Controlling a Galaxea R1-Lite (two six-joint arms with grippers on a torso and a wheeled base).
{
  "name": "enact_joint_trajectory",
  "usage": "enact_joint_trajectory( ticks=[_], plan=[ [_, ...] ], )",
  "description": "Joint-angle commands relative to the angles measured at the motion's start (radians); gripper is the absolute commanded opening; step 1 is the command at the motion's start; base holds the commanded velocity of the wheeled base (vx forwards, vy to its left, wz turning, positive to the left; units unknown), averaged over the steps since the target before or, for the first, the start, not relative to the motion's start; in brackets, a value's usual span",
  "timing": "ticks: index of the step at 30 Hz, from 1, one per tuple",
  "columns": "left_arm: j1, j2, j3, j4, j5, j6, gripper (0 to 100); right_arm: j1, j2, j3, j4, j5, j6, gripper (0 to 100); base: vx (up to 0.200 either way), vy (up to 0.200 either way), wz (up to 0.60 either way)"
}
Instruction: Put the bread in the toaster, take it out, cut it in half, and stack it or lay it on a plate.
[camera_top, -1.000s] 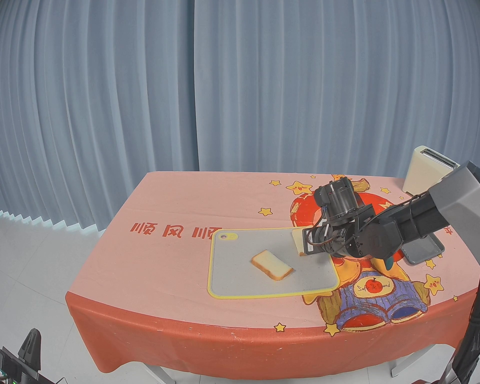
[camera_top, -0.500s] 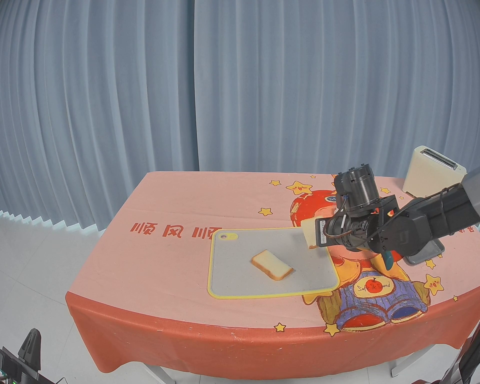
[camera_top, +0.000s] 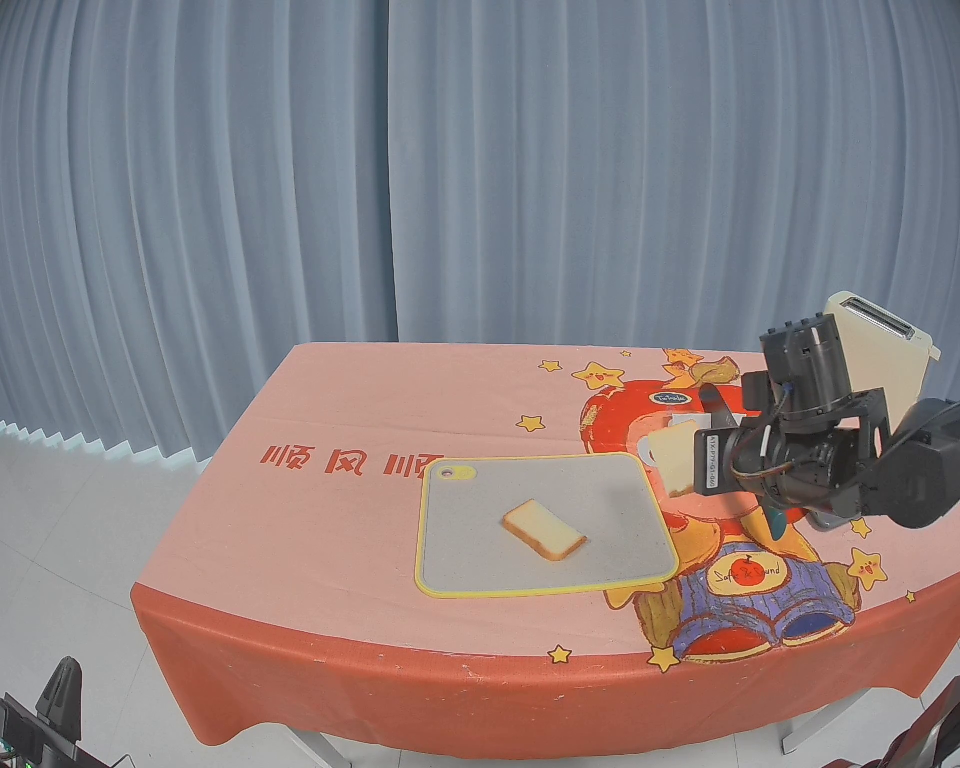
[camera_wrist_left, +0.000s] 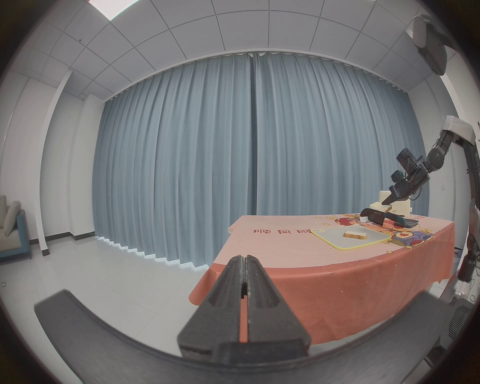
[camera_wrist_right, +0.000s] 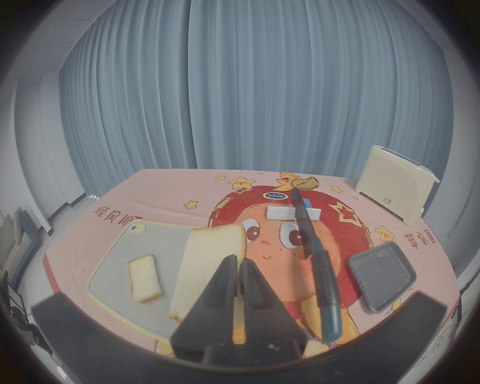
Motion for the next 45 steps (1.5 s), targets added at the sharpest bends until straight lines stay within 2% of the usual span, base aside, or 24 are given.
enact_joint_trajectory(
  ticks=[1,5,12,13,16,18,33,45],
  plan=[
    [0.000,0.000,0.018,0.000,0.001,0.000,0,-0.001,-0.118,0.073,-0.001,0.004,0.000,0,0.000,0.000,0.00],
    [0.000,0.000,0.018,0.000,0.001,0.000,0,-0.005,-0.158,0.122,-0.001,0.014,0.000,0,0.000,0.000,0.00],
    [0.000,0.000,0.018,0.000,0.001,0.000,0,-0.077,-0.213,0.171,-0.003,0.016,0.000,0,0.000,0.000,0.00],
    [0.000,0.000,0.018,0.000,0.001,0.000,0,-0.089,-0.226,0.180,-0.004,0.027,-0.002,0,0.000,0.000,0.00],
    [0.000,0.000,0.018,0.000,0.001,0.000,0,-0.118,-0.235,0.201,-0.026,0.096,-0.005,0,0.000,0.000,0.00],
    [0.000,0.000,0.018,0.000,0.001,0.001,0,-0.110,-0.236,0.223,-0.042,0.110,-0.006,0,0.000,0.000,0.00],
    [0.000,0.000,0.018,0.000,0.001,0.004,0,-0.103,-0.266,0.347,-0.256,0.103,-0.019,0,0.000,0.000,0.00],
    [0.000,0.000,0.018,0.000,0.002,0.003,0,-0.103,-0.281,0.362,-0.286,0.106,-0.022,0,0.000,0.000,0.00]
  ],
)
